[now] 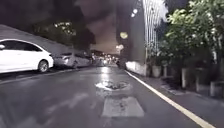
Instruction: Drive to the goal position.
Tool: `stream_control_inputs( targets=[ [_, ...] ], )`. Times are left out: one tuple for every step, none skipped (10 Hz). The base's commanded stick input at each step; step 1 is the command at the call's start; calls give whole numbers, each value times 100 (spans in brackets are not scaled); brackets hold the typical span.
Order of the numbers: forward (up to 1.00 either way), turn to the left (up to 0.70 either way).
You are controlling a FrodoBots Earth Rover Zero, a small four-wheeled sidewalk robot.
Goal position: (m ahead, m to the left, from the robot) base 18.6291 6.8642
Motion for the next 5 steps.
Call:
stream_control_inputs(
  targets=[
    [45,0],
    [45,0],
    [45,0],
    [45,0],
    [45,0]
  ],
)
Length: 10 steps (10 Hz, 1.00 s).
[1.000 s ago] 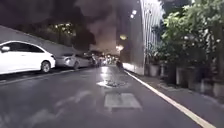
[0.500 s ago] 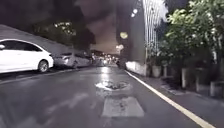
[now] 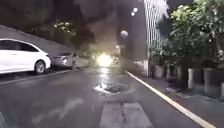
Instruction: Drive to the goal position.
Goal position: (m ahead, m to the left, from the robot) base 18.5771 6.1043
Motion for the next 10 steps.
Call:
stream_control_inputs(
  targets=[
    [45,0],
    [45,0],
    [45,0],
    [45,0],
    [45,0],
    [45,0],
    [45,0],
    [45,0],
    [45,0],
    [45,0]
  ],
)
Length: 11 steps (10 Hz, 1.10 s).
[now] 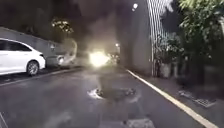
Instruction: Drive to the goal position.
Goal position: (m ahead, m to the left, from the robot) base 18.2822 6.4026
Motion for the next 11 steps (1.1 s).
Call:
stream_control_inputs(
  targets=[
    [45,0],
    [45,0],
    [45,0],
    [45,0],
    [45,0],
    [45,0],
    [45,0],
    [45,0],
    [45,0],
    [45,0],
    [45,0]
  ],
)
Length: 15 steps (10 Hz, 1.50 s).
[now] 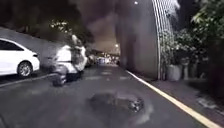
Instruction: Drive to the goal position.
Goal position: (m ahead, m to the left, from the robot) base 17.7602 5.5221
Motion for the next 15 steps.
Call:
stream_control_inputs(
  targets=[
    [45,0],
    [45,0],
    [45,0],
    [45,0],
    [45,0],
    [45,0],
    [45,0],
    [45,0],
    [45,0],
    [45,0],
    [45,0],
    [45,0],
    [45,0],
    [45,0],
    [45,0]
  ],
)
